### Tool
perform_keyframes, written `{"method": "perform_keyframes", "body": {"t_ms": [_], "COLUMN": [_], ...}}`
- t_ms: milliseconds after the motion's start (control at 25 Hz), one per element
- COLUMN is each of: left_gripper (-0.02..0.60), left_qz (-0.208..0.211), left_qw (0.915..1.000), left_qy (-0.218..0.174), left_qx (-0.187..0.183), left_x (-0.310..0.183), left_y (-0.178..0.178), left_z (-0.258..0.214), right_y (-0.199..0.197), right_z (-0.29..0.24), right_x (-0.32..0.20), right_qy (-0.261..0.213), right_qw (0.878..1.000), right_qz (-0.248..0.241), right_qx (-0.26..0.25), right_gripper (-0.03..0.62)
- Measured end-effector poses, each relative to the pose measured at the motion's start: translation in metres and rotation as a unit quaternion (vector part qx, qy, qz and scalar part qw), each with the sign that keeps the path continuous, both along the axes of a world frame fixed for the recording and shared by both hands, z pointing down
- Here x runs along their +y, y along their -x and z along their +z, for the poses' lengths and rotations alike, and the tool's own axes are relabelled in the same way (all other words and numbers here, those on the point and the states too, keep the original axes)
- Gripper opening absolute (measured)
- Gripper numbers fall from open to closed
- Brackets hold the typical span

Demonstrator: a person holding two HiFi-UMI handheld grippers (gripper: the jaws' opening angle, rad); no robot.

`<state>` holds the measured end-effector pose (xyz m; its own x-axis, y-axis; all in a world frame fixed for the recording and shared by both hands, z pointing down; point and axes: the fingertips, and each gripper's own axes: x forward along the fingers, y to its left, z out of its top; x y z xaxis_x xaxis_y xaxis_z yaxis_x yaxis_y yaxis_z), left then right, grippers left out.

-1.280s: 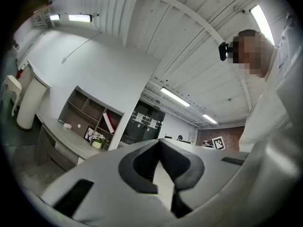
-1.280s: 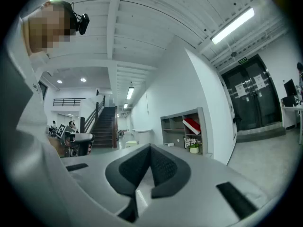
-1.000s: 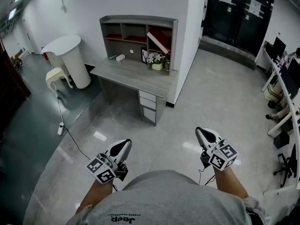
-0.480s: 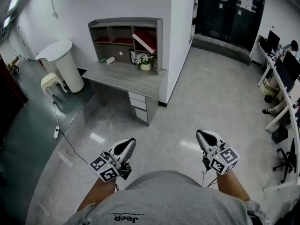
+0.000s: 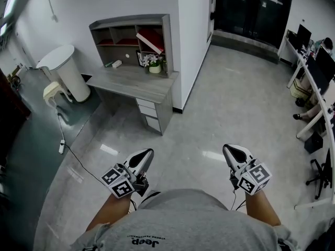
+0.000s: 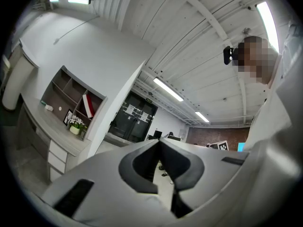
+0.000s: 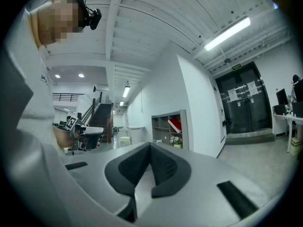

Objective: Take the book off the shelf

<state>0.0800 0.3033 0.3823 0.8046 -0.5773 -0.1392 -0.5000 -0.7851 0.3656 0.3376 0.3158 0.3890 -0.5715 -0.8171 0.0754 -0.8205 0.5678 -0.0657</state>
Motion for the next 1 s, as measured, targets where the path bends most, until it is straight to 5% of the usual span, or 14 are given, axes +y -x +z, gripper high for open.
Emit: {"method": "perform_keyframes", "body": {"t_ms": [400, 1000], "left_gripper": [0.011, 0.011], "left_qz": [0.006, 0.081], "left_qw": [0.9997, 0.9966], "left_qy": [0.022, 0.011], "left_qx": [0.013, 0.011], "left_x": [-0.067, -0.348], "left_y": [0.029, 0.148], "left_z": [0.027, 0.031], "right_y": [0.037, 0.174], "right_z": [0.019, 0.002], "right_x": [-0.066, -0.343], "right_qy": [0.024, 0.005], "right_qw": [0.999, 0.999], "right_qz": [-0.009, 0.034], "right_qx": [0.027, 0.036], "right_gripper": [0.008, 0.008]}}
